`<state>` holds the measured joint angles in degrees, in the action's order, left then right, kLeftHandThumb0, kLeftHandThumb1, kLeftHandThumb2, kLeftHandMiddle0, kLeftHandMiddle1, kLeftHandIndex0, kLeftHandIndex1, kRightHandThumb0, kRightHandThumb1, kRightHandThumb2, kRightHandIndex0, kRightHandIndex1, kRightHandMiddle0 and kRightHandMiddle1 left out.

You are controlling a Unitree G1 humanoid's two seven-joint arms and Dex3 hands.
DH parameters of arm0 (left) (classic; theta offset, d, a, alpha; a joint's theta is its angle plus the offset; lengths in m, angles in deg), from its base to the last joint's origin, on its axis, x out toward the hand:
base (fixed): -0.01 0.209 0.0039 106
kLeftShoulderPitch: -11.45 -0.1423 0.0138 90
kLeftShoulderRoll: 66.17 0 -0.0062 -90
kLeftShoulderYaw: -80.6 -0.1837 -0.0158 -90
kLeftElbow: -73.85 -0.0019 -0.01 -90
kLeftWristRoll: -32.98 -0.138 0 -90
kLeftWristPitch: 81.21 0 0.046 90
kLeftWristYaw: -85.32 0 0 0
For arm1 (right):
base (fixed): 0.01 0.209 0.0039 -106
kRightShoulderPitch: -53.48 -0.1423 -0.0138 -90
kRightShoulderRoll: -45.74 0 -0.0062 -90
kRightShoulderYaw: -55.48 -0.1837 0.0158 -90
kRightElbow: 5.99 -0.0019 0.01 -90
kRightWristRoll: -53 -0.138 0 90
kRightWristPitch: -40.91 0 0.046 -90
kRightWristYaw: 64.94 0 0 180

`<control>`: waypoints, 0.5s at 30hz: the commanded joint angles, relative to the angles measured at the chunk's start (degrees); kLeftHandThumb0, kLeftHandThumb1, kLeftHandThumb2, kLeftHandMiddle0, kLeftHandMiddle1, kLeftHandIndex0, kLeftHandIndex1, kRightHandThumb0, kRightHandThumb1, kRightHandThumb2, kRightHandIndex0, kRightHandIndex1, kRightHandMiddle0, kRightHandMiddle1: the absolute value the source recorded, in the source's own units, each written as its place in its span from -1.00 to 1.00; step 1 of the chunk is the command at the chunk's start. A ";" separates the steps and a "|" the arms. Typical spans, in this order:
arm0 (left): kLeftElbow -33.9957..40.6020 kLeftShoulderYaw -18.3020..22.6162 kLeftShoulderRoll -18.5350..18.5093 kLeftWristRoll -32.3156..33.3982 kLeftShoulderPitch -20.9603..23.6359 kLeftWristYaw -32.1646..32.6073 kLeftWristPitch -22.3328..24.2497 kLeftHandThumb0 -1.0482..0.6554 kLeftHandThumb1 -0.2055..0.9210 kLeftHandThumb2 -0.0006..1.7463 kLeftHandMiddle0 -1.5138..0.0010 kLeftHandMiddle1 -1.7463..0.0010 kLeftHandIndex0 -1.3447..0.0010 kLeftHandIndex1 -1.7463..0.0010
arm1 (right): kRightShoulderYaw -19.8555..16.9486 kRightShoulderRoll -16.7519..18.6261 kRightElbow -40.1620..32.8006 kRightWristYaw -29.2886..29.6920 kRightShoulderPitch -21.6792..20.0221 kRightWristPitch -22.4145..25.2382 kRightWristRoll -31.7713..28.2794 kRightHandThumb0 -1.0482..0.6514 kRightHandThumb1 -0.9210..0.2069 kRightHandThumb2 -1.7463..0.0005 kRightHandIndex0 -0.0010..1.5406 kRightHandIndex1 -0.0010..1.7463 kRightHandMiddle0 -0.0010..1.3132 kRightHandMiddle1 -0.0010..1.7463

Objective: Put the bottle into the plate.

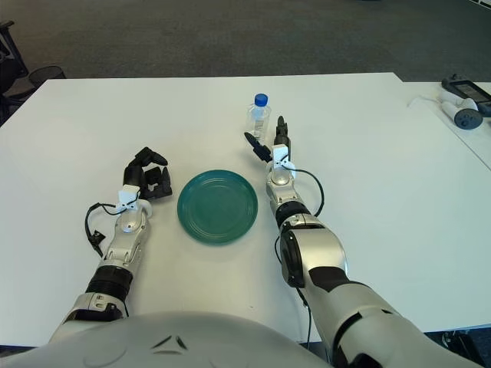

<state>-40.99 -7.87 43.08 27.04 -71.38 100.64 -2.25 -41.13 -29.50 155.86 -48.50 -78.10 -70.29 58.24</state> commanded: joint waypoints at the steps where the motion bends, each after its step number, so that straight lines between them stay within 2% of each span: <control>1: -1.64 0.37 -0.38 -0.02 -1.82 -0.12 1.36 -0.37 -0.28 0.67 -0.62 -1.00 -0.04 -1.00 | 0.13 0.55 1.89 -0.50 1.21 2.87 -0.09 -0.96 -0.93 0.90 -0.99 -1.00 -1.00 -1.00; 15: -1.00 0.13 -0.22 -0.56 -2.18 0.35 1.81 -0.37 -0.29 0.68 -0.62 -1.00 -0.05 -1.00 | 0.27 0.69 2.04 -0.40 1.04 3.32 -0.24 -0.94 -0.93 0.90 -1.00 -1.00 -1.00 -1.00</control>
<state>-40.79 -7.89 43.10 26.96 -71.85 100.65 -2.62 -40.83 -29.51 156.08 -48.62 -78.40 -69.80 58.24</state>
